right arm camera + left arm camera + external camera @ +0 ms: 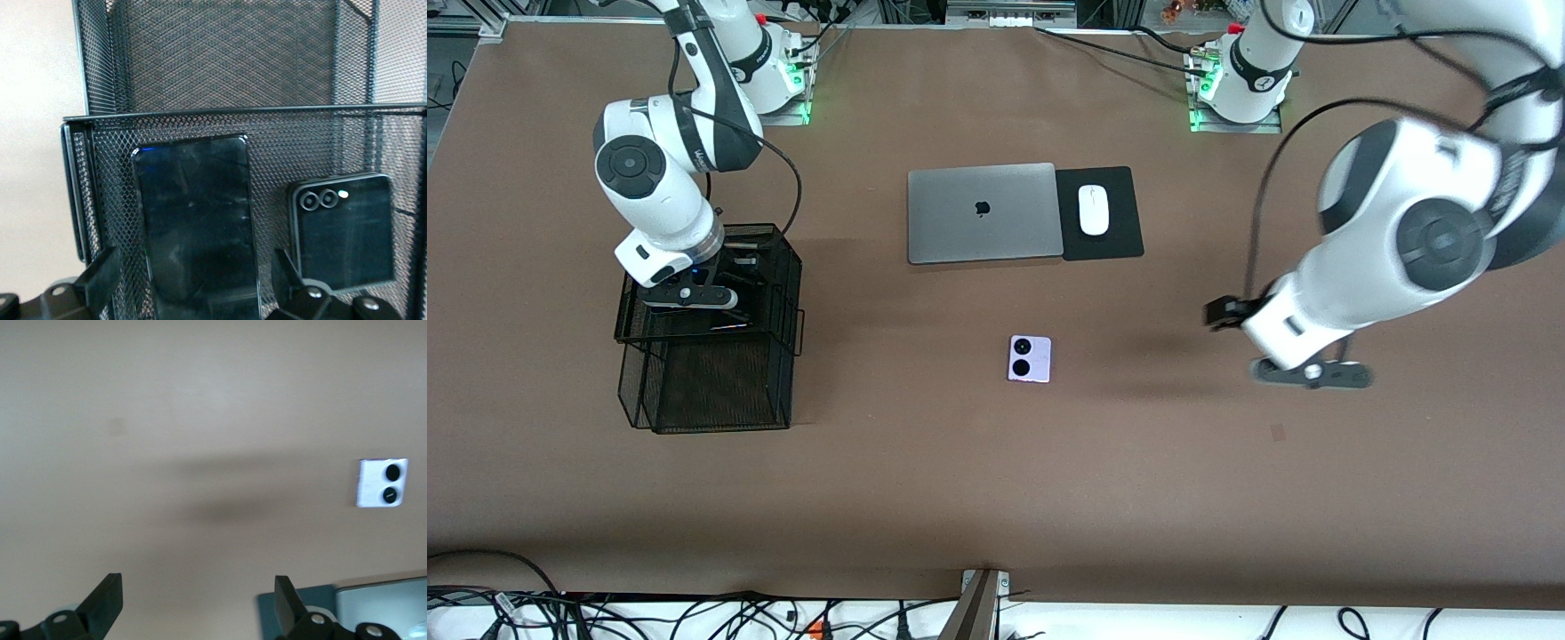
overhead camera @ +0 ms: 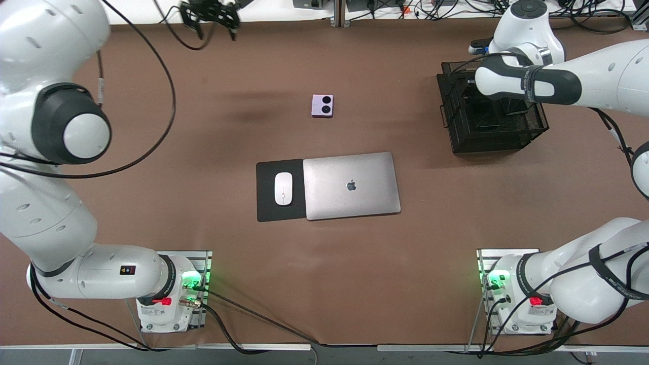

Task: Place phones with both arms
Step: 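Move the right gripper to the white phone while the left gripper withdraws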

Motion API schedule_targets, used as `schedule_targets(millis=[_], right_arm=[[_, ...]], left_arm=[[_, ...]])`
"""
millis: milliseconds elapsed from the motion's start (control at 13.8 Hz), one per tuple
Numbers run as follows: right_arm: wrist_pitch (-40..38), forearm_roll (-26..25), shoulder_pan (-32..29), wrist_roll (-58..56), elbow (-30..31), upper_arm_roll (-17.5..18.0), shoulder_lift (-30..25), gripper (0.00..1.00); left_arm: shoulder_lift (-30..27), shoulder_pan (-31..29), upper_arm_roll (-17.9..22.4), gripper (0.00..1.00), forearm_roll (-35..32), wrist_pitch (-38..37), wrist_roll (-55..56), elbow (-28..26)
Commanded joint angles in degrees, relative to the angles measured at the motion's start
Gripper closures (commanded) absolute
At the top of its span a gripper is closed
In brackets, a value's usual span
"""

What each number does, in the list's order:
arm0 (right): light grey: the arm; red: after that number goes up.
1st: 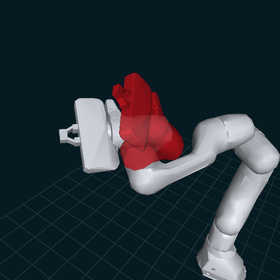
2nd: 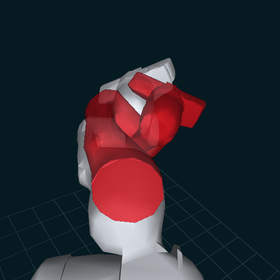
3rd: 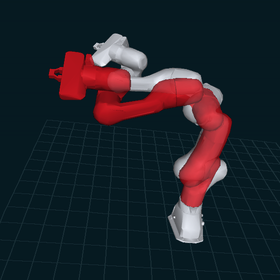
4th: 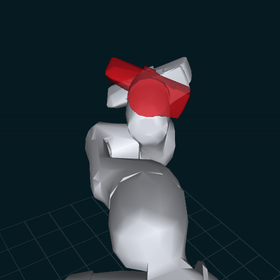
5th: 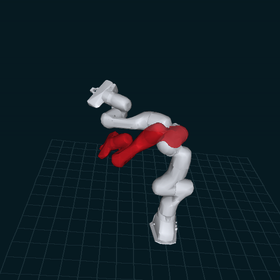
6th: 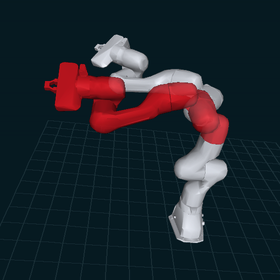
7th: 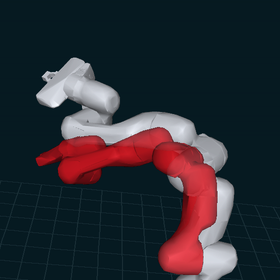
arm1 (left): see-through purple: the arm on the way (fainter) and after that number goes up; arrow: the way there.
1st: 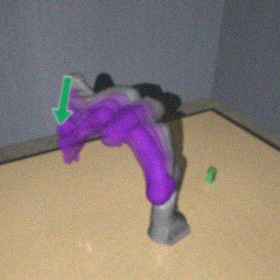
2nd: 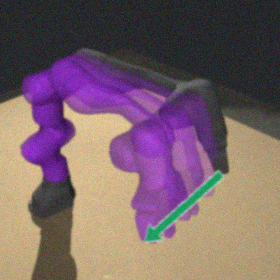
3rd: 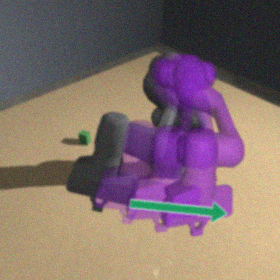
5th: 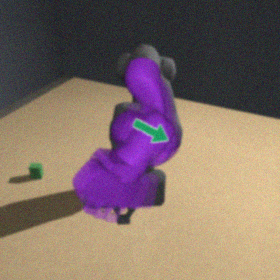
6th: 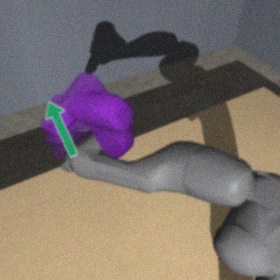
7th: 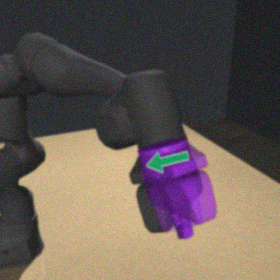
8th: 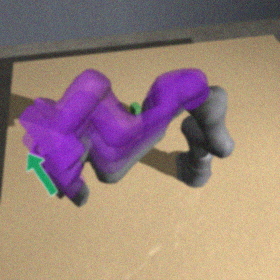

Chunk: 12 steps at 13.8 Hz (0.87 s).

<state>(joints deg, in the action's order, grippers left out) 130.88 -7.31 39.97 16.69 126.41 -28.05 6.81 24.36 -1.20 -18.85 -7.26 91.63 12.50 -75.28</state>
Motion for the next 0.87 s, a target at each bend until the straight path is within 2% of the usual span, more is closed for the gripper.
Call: schedule_targets(millis=[0,73,145,218,290,363,508,726,799], right_arm=[[-8.5,0.0,-0.8,0.5,-6.6,1.3,-0.8,0.0],[-10.5,0.8,-0.8,0.6,-9.2,2.2,-0.6,0.0],[-11.6,2.9,-0.8,1.8,-11.8,3.5,-0.2,0.0],[-11.7,4.5,-0.8,3.9,-14.3,4.9,1.0,0.0],[-11.7,5.8,-0.7,7.4,-17.2,7.1,2.6,0.0],[-11.7,7.1,-0.7,12.2,-20.7,9.7,5.0,0.0],[-11.7,8.6,-0.3,23.9,-28.8,15.0,11.1,0.0],[-11.7,8.4,1.4,40.7,-41.1,20.2,21.9,0.0],[-11.6,8.1,2.9,44.8,-45.2,20.6,25.6,0.0]], left_arm=[[-6.5,-3.9,-0.2,0.0,-1.4,-3.0,-7.9,-2.1],[-9.7,-4.0,0.9,0.0,-1.1,-3.3,-9.7,-3.2],[-13.0,-2.4,4.7,0.0,-0.6,-3.0,-10.1,-5.6],[-16.7,2.1,11.3,0.0,1.8,-2.1,-10.3,-8.9],[-19.6,4.1,16.2,0.0,5.1,0.5,-10.4,-13.0],[-22.7,4.1,18.5,0.0,8.1,4.7,-10.6,-18.3],[-29.1,4.2,19.4,0.0,7.9,9.3,-10.2,-25.2],[-28.8,3.5,19.0,0.0,4.4,9.1,-11.0,-25.7],[-28.7,3.3,19.0,0.0,4.5,9.1,-11.2,-25.4]])
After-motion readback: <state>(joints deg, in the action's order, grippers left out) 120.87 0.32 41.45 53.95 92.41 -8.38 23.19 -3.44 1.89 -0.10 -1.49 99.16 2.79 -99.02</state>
